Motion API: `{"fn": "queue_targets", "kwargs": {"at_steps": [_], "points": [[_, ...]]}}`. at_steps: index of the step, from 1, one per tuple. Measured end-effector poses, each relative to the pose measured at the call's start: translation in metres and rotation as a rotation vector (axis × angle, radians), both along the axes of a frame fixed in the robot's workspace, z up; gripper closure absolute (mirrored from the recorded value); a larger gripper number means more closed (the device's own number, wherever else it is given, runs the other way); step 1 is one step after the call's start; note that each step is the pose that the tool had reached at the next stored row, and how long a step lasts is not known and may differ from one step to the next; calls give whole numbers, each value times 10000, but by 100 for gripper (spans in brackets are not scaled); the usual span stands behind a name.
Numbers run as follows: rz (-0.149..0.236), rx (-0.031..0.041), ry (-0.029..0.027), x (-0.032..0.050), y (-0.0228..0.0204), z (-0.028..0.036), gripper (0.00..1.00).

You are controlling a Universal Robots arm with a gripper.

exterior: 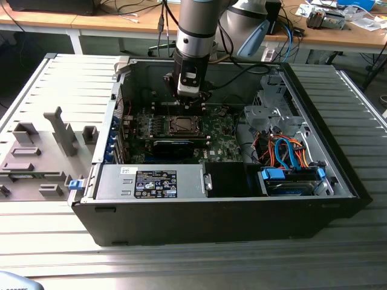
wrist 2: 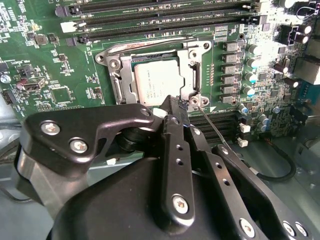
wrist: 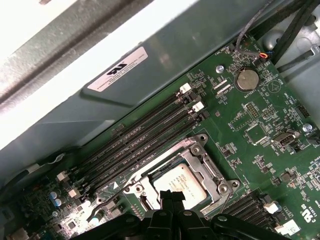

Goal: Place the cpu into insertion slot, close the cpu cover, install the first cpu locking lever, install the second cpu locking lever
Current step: 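Install the first cpu locking lever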

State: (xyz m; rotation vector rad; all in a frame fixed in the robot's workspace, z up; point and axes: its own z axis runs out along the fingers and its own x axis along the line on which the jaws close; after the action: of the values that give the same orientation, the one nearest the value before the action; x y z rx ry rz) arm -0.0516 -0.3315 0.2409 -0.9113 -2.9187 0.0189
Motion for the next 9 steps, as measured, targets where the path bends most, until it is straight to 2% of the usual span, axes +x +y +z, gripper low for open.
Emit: {"fn": "queue_targets", "kwargs": {"at_steps": [9], "points": [[52, 1, 0, 0, 0, 0, 89]]}}
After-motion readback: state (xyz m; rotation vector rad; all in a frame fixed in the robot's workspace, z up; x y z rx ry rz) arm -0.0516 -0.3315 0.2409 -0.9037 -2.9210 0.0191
